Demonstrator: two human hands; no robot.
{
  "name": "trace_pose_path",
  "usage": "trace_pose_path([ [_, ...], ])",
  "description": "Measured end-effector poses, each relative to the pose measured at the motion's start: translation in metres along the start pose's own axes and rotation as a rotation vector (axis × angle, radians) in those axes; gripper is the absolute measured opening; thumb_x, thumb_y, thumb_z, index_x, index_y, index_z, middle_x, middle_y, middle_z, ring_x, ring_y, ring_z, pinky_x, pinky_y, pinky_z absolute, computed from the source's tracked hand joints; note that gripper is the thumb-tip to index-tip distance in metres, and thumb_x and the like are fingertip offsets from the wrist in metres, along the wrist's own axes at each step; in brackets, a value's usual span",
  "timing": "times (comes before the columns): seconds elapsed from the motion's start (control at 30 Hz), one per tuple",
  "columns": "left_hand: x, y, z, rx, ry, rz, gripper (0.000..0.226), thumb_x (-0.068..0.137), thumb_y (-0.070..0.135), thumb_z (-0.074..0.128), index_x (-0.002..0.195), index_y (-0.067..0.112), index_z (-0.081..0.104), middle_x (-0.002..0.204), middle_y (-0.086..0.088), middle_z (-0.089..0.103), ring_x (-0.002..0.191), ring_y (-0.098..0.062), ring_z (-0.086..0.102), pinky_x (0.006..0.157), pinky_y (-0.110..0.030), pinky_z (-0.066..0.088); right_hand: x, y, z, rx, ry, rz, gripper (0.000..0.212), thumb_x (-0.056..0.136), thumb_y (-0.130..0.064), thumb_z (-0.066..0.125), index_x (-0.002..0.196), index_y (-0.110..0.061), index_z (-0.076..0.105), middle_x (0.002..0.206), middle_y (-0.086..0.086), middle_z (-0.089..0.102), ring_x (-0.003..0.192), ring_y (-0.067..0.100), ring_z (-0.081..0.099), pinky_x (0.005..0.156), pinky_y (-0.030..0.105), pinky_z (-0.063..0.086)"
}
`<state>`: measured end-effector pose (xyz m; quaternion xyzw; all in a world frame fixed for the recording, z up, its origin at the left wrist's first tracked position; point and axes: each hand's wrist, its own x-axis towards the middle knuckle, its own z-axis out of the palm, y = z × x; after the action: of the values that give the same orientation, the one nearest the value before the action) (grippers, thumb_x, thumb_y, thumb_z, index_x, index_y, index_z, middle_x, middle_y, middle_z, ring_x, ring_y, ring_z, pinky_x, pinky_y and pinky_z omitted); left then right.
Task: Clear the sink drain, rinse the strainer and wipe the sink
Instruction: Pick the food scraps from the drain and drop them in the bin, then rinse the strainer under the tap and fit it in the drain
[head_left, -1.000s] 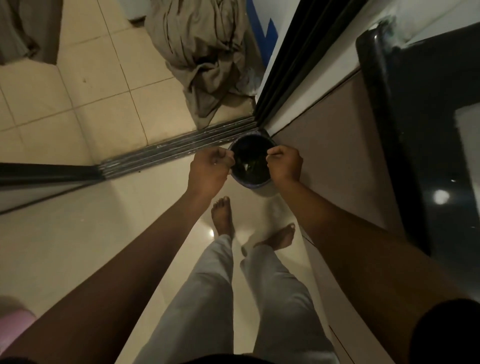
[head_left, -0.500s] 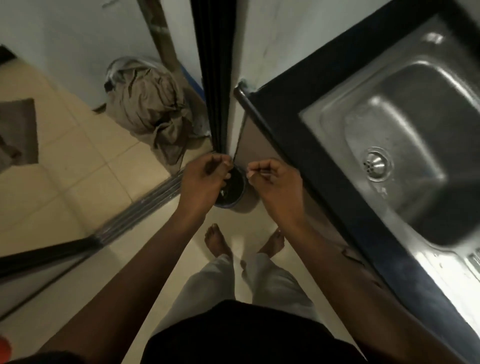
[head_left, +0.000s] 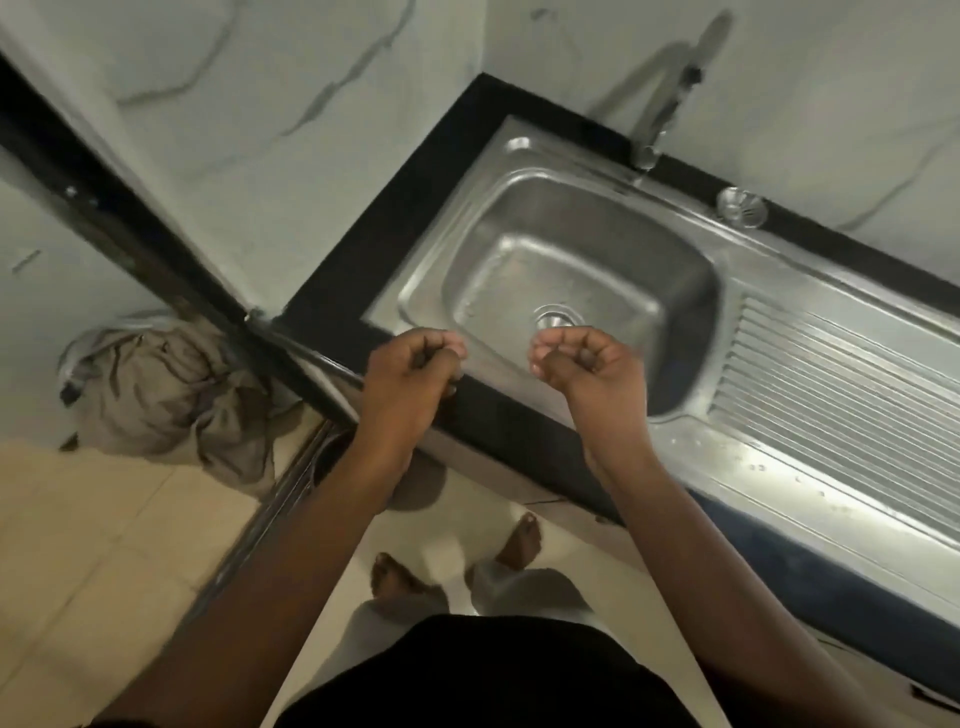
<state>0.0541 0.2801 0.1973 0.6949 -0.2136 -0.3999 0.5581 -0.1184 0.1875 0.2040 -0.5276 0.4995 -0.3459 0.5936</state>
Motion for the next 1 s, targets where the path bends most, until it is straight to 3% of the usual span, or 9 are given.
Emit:
trace_pose_path([
  [0.2,0.021,0.022,0.081,0.058,-0.117,0.043,0.011,0.098,0.012,0.069,0.102,0.015,0.078,0.103,-0.009,0.081,0.091,-0.021,0.076,0.08,-0.033,0.063,0.033,-0.013,-0.075,0.038,0.135,-0.014,0.014,0.088,0.004,0.075,0.099,-0.005,0.078,0.094,0.011,0.081,0.086,0.017,0.076,0.083,0.03,0.062],
  [0.4,0.04,0.037,0.149,0.08,-0.16,0.07,0.011,0.095,0.012,0.072,0.096,0.021,0.079,0.099,-0.002,0.082,0.09,-0.02,0.078,0.078,-0.033,0.065,0.071,-0.018,-0.134,0.05,0.197,0.005,0.013,0.09,-0.001,0.074,0.101,-0.005,0.077,0.096,0.013,0.08,0.097,0.031,0.076,0.091,0.038,0.063],
  [0.53,0.055,0.043,0.182,0.11,-0.15,0.088,0.01,0.095,0.012,0.072,0.101,0.015,0.079,0.099,-0.006,0.081,0.087,-0.019,0.078,0.079,-0.035,0.065,0.098,-0.019,-0.155,0.071,0.225,0.018,0.011,0.091,0.0,0.072,0.101,-0.001,0.076,0.097,0.023,0.078,0.085,0.025,0.074,0.086,0.033,0.062],
  [0.73,0.09,0.045,0.208,0.145,-0.169,0.083,0.014,0.096,0.013,0.074,0.109,0.016,0.08,0.099,-0.012,0.081,0.078,-0.016,0.073,0.08,-0.031,0.066,0.134,-0.016,-0.162,0.085,0.248,0.039,0.016,0.091,0.001,0.07,0.088,-0.013,0.077,0.085,0.013,0.077,0.078,0.018,0.07,0.08,0.028,0.061],
  [0.83,0.117,0.049,0.219,0.145,-0.197,0.113,0.016,0.097,0.015,0.075,0.112,0.015,0.079,0.102,-0.016,0.08,0.085,-0.017,0.074,0.081,-0.031,0.064,0.15,-0.012,-0.16,0.114,0.28,0.053,0.016,0.091,0.001,0.071,0.087,-0.013,0.077,0.083,0.008,0.076,0.08,0.019,0.071,0.082,0.03,0.062],
  [1.0,0.185,0.066,0.239,0.214,-0.22,0.15,0.025,0.097,0.016,0.075,0.121,0.01,0.075,0.109,-0.014,0.079,0.103,-0.028,0.077,0.098,-0.043,0.063,0.175,-0.01,-0.152,0.157,0.357,0.054,0.013,0.092,0.001,0.07,0.092,-0.009,0.078,0.084,0.007,0.077,0.08,0.017,0.073,0.079,0.027,0.061],
])
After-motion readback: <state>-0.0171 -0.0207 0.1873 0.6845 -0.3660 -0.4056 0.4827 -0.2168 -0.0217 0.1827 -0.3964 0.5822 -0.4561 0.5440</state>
